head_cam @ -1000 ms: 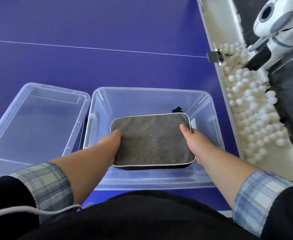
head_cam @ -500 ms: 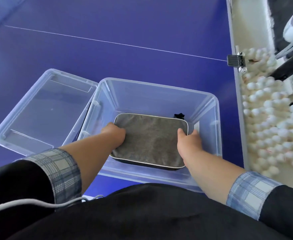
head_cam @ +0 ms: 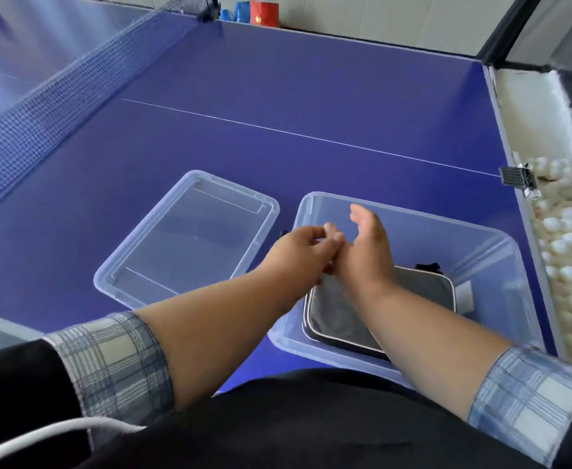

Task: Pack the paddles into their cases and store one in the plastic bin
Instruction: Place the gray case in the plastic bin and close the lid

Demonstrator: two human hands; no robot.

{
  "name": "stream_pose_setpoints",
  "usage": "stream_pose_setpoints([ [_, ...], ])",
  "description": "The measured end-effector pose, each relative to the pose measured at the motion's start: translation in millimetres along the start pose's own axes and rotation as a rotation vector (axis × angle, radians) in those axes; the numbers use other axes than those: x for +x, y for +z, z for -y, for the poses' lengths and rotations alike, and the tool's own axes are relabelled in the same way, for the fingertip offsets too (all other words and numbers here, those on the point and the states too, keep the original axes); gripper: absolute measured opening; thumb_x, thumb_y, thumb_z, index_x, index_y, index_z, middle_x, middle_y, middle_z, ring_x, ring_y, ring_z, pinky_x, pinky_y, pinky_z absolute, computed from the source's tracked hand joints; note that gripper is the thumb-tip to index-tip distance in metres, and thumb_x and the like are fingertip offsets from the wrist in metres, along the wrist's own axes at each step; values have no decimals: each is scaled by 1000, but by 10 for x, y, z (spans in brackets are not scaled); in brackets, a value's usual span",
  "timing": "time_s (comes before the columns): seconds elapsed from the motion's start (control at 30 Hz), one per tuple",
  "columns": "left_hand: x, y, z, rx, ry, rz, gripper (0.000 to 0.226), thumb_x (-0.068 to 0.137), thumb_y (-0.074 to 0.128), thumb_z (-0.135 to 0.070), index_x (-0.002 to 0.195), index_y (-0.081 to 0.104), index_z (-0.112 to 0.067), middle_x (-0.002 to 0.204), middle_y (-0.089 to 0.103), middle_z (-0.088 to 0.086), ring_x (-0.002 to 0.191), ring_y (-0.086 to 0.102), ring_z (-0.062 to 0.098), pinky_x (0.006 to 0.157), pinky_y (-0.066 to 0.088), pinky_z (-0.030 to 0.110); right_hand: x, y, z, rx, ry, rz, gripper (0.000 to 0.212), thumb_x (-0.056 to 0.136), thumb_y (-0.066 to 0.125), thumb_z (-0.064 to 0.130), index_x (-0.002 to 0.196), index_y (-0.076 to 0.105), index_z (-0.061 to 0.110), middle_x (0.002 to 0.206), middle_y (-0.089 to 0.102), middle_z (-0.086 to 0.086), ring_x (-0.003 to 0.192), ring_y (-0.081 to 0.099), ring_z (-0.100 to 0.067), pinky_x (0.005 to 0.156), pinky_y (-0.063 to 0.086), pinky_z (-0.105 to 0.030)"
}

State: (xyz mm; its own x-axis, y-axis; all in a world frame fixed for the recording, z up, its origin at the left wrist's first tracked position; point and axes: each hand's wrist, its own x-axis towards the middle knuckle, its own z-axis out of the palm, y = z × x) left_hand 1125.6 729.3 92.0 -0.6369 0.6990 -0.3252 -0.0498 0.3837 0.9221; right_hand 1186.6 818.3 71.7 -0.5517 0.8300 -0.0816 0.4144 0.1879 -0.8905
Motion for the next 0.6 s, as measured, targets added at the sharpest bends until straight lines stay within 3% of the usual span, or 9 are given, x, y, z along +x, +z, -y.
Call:
stream_pose_setpoints([
  [0.1,-47,-569,144,-63,5,1,28,91,53,-45,98,70,-23,84,74,3,76,70,16,70,59,35,-189,500,429,250,105,147,34,78,59,51,108,57,35,115,65,5,98,65,-16,83,57,-38],
  [0.17,-89,-947,288,-85,-45,-40,38,88,47,-51,100,70,-22,89,76,7,83,73,22,81,60,48,-311,877,683,408,291,248,21,78,56,50,76,61,29,78,67,8,70,62,-18,61,52,-30],
  [0.23,-75,-1351,519,-111,-130,-58,39,94,43,-50,102,69,-22,94,77,4,88,74,24,85,58,45,-400,1340,815,448,462,320,34,75,58,50,57,55,21,59,58,5,61,55,-21,67,46,-33],
  [0.3,-55,-1722,752,-145,-254,-57,36,100,42,-45,103,69,-21,95,77,2,83,74,21,78,57,34,-450,1786,781,315,517,335,26,77,59,48,69,63,24,69,62,7,69,58,-20,73,45,-33],
  [0.33,-47,-1890,876,-141,-320,-48,36,102,42,-42,107,68,-18,96,75,3,82,72,20,76,56,33,-477,1966,720,168,468,354,19,84,58,44,89,67,28,84,66,8,75,61,-20,72,45,-30],
  [0.4,-35,-2239,1187,73,-407,-15,32,103,45,-32,118,65,-12,112,70,7,97,67,23,88,54,38,-570,2261,538,-84,437,389,35,92,55,37,126,53,29,111,62,4,84,64,-22,66,47,-29],
  [0.47,17,-2590,1584,487,-360,12,22,100,50,-28,116,62,-20,123,66,6,107,64,25,92,53,39,-682,2415,346,-116,580,376,34,92,55,31,124,46,27,95,53,0,70,57,-22,57,42,-27],
  [0.53,-37,-2846,1891,896,-146,212,22,95,55,-32,117,59,-29,122,63,0,106,62,23,90,53,39,-768,2494,236,-71,762,307,18,90,54,23,106,46,22,76,43,-1,60,41,-20,55,36,-27],
  [0.6,-69,-2948,2119,1142,-47,401,35,94,59,-33,128,55,-34,129,54,-3,119,53,23,96,48,40,-821,2555,118,24,921,253,25,92,55,18,117,53,17,90,59,-5,82,59,-25,84,54,-38],
])
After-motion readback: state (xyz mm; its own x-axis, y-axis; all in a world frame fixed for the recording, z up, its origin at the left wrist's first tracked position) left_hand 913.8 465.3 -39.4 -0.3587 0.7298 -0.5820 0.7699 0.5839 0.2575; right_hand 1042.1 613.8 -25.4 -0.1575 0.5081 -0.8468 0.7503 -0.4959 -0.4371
